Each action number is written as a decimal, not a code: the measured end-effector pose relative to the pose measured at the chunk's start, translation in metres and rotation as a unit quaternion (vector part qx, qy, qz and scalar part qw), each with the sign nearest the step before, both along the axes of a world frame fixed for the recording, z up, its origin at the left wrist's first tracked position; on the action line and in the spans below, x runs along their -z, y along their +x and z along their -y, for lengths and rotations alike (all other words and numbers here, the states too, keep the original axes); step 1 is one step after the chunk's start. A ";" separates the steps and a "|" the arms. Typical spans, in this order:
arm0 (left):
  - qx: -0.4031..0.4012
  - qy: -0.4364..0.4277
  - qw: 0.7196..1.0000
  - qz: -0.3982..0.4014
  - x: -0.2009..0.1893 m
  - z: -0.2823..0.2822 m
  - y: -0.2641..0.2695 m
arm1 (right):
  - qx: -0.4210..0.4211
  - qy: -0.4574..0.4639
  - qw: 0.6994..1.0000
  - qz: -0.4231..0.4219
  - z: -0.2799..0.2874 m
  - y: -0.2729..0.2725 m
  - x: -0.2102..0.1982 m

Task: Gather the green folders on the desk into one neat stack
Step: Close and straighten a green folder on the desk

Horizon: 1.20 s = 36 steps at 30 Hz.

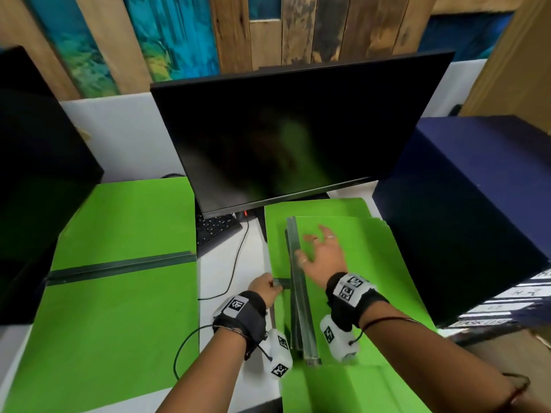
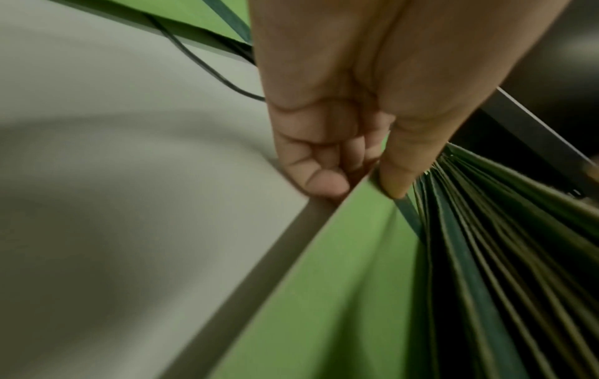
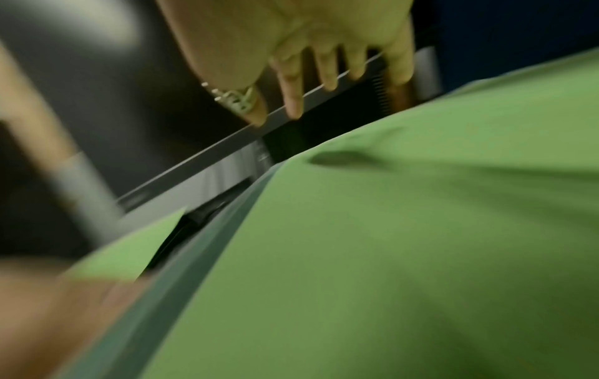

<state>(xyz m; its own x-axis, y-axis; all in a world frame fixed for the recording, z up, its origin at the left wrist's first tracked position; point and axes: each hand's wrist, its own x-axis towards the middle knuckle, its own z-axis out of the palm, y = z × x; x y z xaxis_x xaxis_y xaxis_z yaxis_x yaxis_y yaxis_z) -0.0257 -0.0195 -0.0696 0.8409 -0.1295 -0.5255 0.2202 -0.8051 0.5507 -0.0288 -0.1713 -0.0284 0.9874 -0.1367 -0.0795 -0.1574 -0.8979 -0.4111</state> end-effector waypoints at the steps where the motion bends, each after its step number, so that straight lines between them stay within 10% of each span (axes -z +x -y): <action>1: -0.004 -0.003 1.000 -0.001 -0.001 -0.002 0.000 | 0.090 -0.003 0.996 -0.006 0.013 0.005 -0.004; 5: 0.011 0.024 1.000 -0.006 0.005 -0.015 0.000 | 0.224 -0.025 0.959 -0.170 0.066 0.006 -0.001; 18: -0.117 0.045 0.992 0.023 -0.011 -0.089 -0.019 | -0.067 -0.038 0.991 -0.109 -0.035 -0.008 0.003; 24: -0.150 0.027 0.986 0.062 -0.028 -0.116 -0.032 | -0.465 -0.098 0.879 -0.036 -0.123 -0.021 -0.009; 36: -0.275 0.177 0.928 0.178 -0.130 -0.190 -0.048 | -0.466 -0.151 0.866 -0.101 -0.148 0.001 0.009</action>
